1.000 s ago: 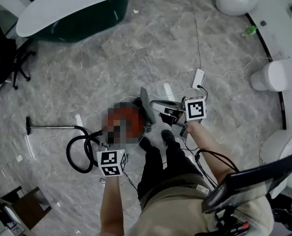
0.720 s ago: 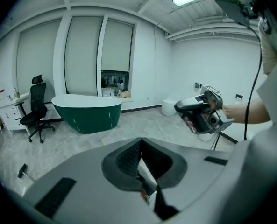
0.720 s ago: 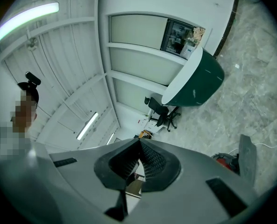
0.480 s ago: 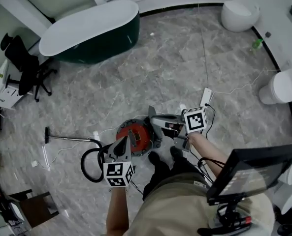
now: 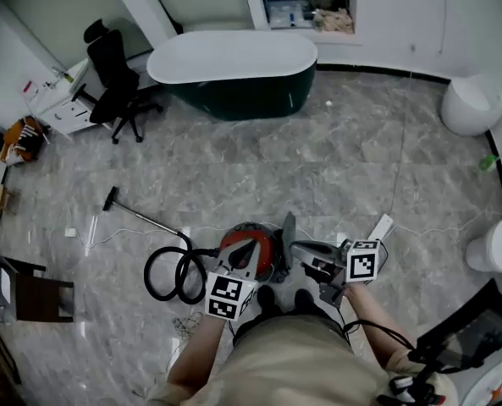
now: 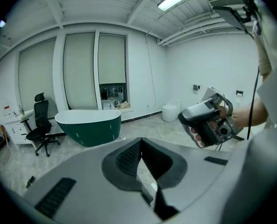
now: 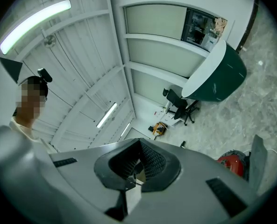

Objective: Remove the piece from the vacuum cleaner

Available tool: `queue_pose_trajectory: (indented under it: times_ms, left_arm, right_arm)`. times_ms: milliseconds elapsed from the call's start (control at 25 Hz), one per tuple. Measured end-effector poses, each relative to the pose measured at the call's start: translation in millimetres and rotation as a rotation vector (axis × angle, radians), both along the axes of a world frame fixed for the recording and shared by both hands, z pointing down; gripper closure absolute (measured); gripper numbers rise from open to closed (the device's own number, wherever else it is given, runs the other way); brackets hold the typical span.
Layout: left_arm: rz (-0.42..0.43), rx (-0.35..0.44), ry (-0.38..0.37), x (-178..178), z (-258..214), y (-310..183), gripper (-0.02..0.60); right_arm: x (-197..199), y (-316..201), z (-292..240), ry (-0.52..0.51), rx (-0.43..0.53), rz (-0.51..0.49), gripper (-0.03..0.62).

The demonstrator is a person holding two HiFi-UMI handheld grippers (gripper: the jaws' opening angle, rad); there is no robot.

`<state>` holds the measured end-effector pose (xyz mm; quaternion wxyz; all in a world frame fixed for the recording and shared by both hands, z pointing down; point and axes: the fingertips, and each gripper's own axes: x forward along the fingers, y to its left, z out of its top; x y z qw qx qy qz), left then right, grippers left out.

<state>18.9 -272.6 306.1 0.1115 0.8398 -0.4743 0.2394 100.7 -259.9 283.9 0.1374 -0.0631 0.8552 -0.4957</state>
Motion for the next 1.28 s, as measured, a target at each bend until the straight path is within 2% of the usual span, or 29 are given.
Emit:
queue_pose_trajectory:
  times_ms: [280, 600, 840, 1040, 1280]
  left_arm:
    - [-0.058, 0.005, 0.015, -5.1, -7.1, 32.6, 0.577]
    - [-0.062, 0.057, 0.094, -44.0, -27.3, 49.7, 0.577]
    - [-0.014, 0.087, 0.134, -54.9, -29.8, 74.3, 0.577]
    - [0.011, 0.086, 0.165, -92.2, -30.6, 106.5, 0.577]
    - [0.053, 0.072, 0.188, -124.4, -26.5, 140.0, 0.577]
  right_arm:
    - [6.9, 14.8, -14.6, -0.014, 0.024, -0.009, 0.591]
    - [-37.0, 25.2, -47.6, -0.012, 0.105, 0.022, 0.591]
    - [-55.5, 55.5, -50.1, 0.015, 0.128, 0.053, 0.591]
    - [-97.2, 89.0, -55.5, 0.019, 0.135, 0.074, 0.591]
    - [-128.7, 124.0, -57.2, 0.048, 0.137, 0.118, 0.591]
